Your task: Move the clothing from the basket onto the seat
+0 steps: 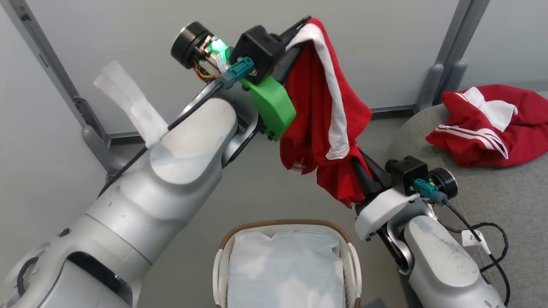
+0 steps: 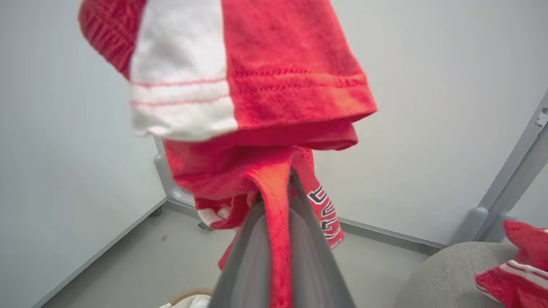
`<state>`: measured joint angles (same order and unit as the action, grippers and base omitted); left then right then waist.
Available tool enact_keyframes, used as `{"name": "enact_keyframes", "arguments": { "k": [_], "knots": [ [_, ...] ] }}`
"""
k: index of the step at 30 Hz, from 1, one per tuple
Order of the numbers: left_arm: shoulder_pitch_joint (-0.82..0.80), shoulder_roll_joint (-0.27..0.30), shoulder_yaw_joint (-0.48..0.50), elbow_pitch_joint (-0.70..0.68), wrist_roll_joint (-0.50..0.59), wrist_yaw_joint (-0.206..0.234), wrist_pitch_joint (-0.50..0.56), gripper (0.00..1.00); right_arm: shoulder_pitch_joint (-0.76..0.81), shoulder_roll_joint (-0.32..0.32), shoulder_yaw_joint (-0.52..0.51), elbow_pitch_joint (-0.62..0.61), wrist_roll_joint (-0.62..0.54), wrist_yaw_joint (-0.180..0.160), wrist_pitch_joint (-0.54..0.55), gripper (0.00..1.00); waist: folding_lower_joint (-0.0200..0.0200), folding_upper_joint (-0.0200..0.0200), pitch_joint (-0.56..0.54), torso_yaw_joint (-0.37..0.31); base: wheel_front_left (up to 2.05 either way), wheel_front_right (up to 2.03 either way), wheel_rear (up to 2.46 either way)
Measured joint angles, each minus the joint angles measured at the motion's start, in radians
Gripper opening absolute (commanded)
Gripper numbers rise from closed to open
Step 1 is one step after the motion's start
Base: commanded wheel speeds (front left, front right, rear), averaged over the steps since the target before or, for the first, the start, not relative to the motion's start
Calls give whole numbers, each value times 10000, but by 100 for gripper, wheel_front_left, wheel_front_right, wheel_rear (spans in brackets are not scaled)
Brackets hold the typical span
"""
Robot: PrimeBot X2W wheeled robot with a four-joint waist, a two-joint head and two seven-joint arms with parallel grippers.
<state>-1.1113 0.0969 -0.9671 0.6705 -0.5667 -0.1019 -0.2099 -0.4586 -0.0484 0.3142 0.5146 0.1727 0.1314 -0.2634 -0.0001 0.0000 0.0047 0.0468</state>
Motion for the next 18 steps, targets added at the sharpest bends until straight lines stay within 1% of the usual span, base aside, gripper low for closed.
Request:
{"name": "enact_keyframes", "arguments": {
  "k": [1,2,6,13,18],
  "knots": [
    [185,36,17,50,-92,-15,-44,80,1,-4,-59,-31,121,0,0,0,0,0,-2,-30,0,0,0],
    [348,73,36,98,-182,-25,-88,100,1,-6,-84,-67,109,0,0,0,0,0,-2,-54,0,0,0],
    [1208,222,148,357,-439,-21,-316,100,-2,6,-435,-203,-180,0,0,0,0,0,38,-124,0,0,0],
    [2896,313,433,907,-671,48,-497,100,-6,-2,-1193,-500,-629,0,0,0,0,0,152,-165,0,0,0],
    [4038,198,1183,360,-734,63,-525,100,7,0,-1603,-780,-886,0,0,0,0,0,231,-184,0,0,0]
  ]
}}
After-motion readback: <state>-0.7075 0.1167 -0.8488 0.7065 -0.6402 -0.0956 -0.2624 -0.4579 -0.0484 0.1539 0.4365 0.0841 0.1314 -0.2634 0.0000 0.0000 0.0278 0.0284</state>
